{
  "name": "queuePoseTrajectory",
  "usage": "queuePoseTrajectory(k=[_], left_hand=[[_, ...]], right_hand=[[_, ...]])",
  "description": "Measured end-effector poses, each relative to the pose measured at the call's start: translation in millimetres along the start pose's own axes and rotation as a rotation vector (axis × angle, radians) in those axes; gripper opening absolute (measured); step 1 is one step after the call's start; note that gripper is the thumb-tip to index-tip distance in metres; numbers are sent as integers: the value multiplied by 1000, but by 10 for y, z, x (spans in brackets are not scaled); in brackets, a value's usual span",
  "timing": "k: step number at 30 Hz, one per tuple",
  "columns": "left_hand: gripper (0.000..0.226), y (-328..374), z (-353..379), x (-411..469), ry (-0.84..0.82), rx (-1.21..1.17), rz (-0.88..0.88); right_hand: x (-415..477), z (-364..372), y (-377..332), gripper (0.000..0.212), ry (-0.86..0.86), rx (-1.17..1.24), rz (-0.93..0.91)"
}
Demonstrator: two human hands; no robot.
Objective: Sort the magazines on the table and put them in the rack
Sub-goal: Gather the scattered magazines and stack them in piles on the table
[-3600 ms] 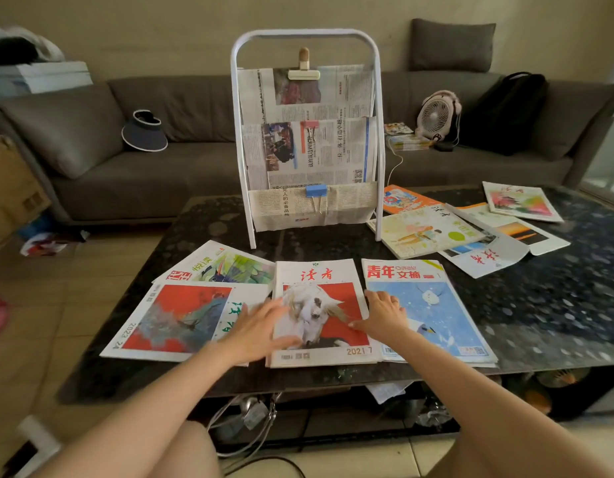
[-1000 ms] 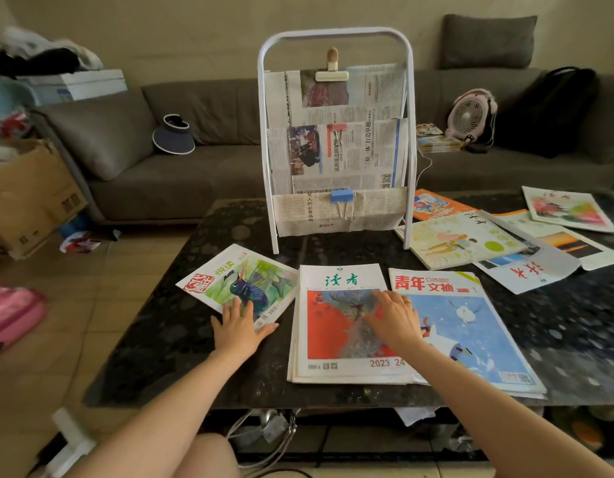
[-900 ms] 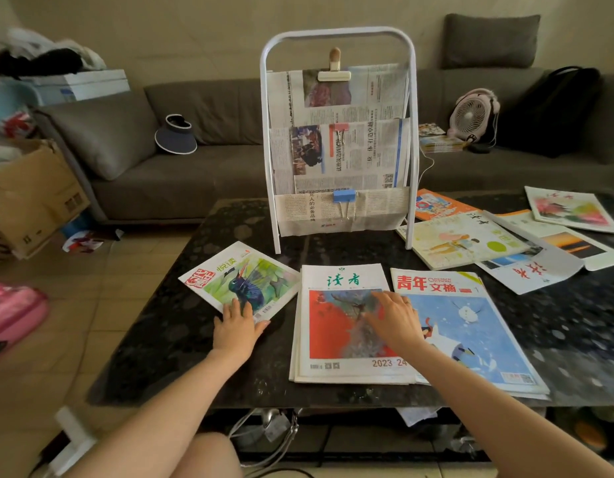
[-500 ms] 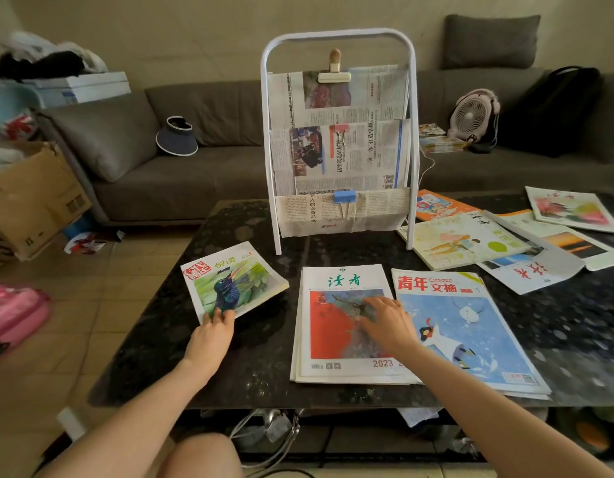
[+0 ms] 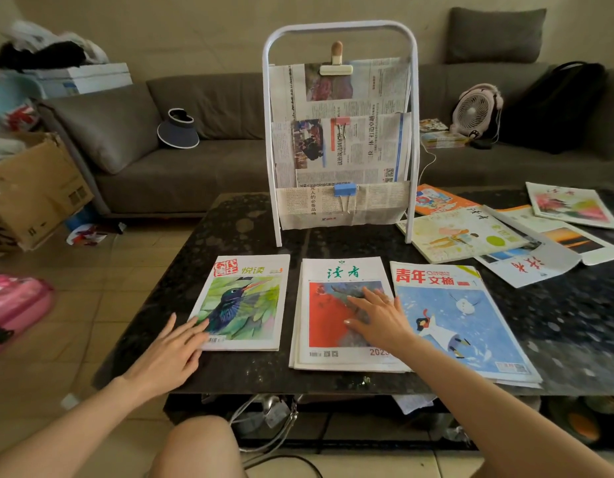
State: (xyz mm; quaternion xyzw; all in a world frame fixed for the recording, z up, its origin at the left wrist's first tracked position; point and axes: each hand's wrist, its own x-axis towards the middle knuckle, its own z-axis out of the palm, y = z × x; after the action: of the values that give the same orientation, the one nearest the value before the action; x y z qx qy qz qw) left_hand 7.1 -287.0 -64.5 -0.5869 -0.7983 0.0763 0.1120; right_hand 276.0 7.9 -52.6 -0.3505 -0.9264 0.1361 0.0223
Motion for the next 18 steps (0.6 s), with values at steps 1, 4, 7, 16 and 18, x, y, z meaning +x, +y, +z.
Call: queuePoseTrajectory(k=[1,4,7,16,18], left_hand=[[53,51,-25,19,-28,-59,-24],[84,325,-135,218,-35,-261,-32],[103,622,-200,432,-147,-318,-71],[121,819,-247,355,-259,-315,-111],[126,862,-302,343,-268,-325,-120]], right_hand=[[-12,-9,-7,58,-5,1,-3],[-48,-40,-51,56,-17,14,-30],[-64,-52,-99,60,-31,0,1],[-62,47,-72,66,-48,39,160],[-67,53,-100,64,-56,43,166]])
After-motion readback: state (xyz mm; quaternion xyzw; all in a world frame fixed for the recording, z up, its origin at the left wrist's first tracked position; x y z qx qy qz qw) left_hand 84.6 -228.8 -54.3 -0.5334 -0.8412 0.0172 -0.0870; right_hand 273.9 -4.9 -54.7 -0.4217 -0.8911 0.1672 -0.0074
